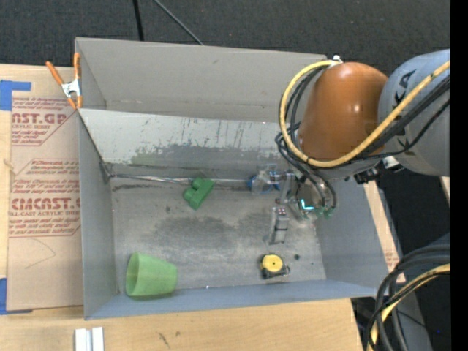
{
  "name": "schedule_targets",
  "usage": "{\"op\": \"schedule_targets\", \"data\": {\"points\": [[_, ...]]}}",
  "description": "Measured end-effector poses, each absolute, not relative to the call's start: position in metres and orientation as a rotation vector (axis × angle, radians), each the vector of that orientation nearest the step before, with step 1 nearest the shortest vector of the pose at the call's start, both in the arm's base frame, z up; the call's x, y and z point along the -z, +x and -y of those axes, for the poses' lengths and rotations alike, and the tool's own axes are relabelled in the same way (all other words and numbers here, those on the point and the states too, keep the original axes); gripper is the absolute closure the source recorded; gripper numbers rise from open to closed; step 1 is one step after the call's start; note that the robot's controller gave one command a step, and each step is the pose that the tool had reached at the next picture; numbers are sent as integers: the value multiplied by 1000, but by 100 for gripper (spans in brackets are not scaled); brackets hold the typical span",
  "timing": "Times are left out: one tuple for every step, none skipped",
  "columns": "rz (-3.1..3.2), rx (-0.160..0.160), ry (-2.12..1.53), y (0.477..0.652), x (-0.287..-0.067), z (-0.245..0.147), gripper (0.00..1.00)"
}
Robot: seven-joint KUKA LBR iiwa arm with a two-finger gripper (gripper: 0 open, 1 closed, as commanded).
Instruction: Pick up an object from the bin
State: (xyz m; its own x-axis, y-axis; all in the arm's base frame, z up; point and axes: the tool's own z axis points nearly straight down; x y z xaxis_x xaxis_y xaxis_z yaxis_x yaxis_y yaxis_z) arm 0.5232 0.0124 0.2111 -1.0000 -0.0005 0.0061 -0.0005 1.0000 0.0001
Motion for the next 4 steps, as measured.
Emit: {"op": "schedule_targets", "data": {"points": [[3128, 0, 159, 488, -93, 23, 0], [3118, -3, 476, 484, -76, 61, 0], [3128, -2, 403, 485, -72, 42, 0], [3120, 1, 401, 482, -72, 42, 100]]}}
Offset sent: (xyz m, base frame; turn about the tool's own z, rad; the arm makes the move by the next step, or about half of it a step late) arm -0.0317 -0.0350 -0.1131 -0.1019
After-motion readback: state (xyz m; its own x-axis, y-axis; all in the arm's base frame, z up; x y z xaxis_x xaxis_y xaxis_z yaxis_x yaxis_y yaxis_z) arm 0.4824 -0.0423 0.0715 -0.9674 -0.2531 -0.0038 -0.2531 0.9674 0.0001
